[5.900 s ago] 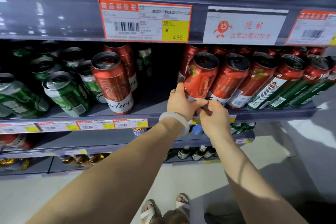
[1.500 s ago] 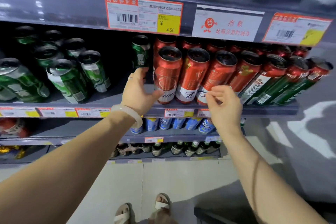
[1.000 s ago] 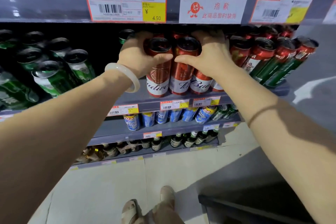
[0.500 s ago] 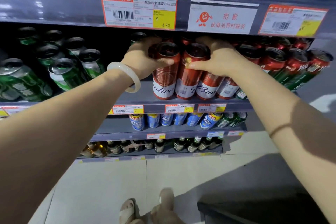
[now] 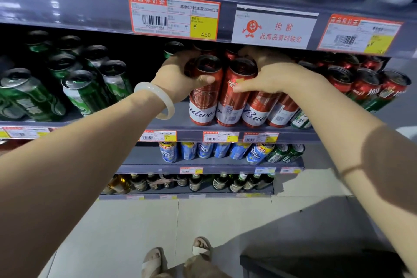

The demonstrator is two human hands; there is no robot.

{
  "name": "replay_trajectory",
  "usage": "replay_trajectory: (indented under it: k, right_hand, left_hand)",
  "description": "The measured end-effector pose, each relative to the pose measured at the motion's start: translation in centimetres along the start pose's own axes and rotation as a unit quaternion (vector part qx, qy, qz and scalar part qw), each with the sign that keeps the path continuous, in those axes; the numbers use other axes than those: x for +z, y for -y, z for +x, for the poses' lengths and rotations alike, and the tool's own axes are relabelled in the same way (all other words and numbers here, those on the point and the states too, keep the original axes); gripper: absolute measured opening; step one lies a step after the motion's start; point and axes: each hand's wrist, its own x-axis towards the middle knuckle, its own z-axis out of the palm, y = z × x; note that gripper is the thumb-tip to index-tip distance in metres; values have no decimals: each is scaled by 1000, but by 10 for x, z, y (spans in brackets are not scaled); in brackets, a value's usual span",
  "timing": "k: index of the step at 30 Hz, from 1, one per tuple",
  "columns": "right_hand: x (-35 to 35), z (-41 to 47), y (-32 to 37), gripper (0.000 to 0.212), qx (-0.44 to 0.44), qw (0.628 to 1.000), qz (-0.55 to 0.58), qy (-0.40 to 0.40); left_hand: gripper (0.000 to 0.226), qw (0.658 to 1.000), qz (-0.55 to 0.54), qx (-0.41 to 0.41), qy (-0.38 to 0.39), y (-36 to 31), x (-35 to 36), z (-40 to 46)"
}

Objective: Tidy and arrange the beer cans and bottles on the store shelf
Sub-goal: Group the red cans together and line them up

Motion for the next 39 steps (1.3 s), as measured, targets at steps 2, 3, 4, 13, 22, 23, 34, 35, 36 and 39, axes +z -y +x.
replay_trajectory:
  k: [2, 3, 4, 13, 22, 23, 34, 35, 36, 39]
  right_hand:
    - [-2, 2, -4, 76, -7, 999, 5, 46]
    - [-2, 2, -6, 73, -4, 998, 10, 55]
    - [-1, 2, -6, 71, 8, 998, 16, 53]
    - [-3, 0, -4, 79, -21, 999, 38, 19]
    - [1, -8, -3, 66, -52, 995, 83, -14]
    - [0, -10, -3, 62, -64, 994, 93, -13]
    - [15, -6, -2, 74, 2, 994, 68, -84]
    - [14, -6, -3, 75, -1, 996, 61, -72]
    - [12, -6, -5, 74, -6, 997, 58, -57]
    - [8, -8, -6, 66, -20, 997, 55, -40]
  left_hand:
    - [59, 1000, -5, -8, -3, 0, 0, 0]
    - [59, 1000, -10, -13, -4, 0, 1, 0]
    - [59, 1000, -13, -15, -5, 0, 1, 0]
    - [62, 1000, -8, -11, -4, 6, 3, 3]
    - [64, 1000, 4, -14, -8, 6, 4, 2]
    - [63, 1000, 3, -16, -9, 6, 5, 2]
    - [61, 999, 3, -27, -20, -1, 5, -2]
    - [61, 999, -5, -27, -18, -2, 5, -2]
    - [60, 999, -17, -25, -13, -3, 4, -2]
    - [52, 999, -50, -19, 6, -4, 6, -4]
